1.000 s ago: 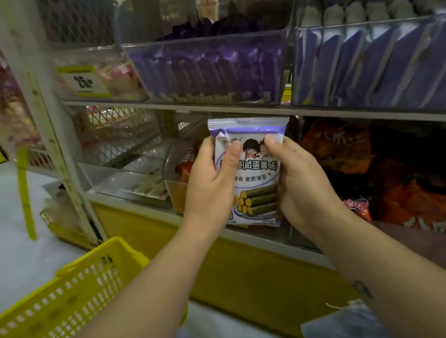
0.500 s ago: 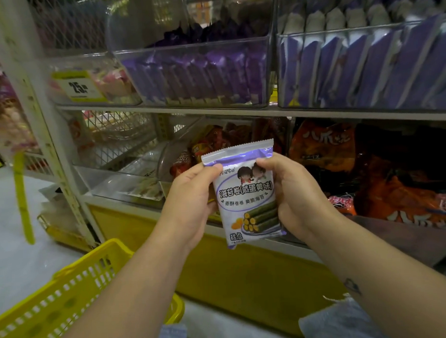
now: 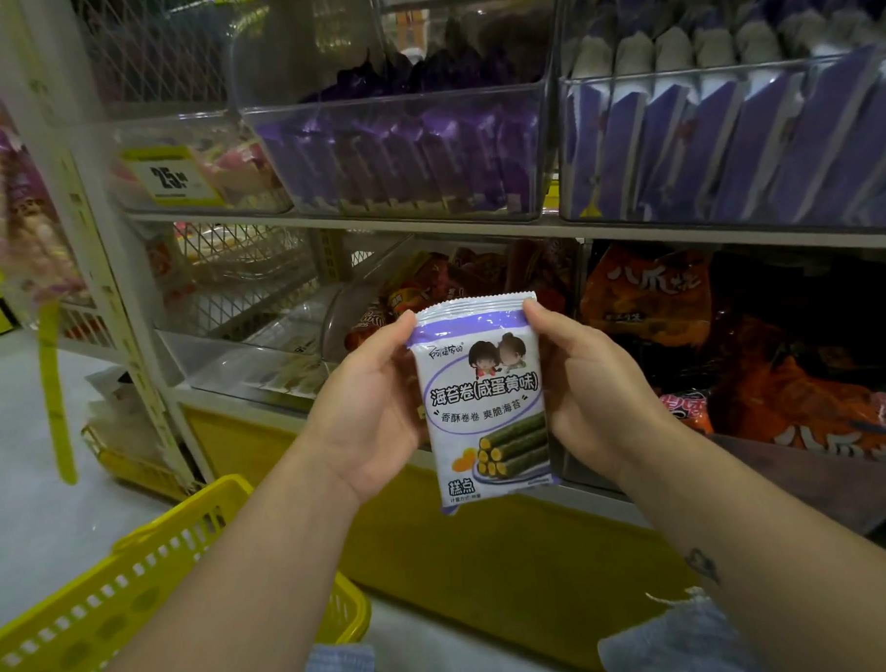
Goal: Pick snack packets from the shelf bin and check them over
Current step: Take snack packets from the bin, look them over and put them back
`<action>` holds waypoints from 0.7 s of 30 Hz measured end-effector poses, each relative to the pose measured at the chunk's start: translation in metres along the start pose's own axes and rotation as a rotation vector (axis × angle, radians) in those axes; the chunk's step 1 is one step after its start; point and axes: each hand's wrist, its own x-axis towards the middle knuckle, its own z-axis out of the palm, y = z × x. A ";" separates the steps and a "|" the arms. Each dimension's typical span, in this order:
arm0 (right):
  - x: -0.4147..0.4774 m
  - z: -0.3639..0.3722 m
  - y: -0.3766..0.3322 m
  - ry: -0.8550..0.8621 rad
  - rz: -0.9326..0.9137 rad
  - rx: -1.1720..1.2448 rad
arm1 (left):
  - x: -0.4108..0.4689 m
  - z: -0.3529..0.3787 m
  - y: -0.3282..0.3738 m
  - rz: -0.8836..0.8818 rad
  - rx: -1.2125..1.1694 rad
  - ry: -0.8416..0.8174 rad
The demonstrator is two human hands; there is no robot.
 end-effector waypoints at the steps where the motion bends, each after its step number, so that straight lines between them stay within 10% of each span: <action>1: 0.000 0.000 0.000 -0.008 -0.001 0.013 | 0.000 -0.001 0.000 -0.003 -0.020 -0.014; 21: 0.002 -0.002 -0.007 0.286 0.086 0.064 | -0.011 -0.007 -0.004 -0.223 0.199 -0.330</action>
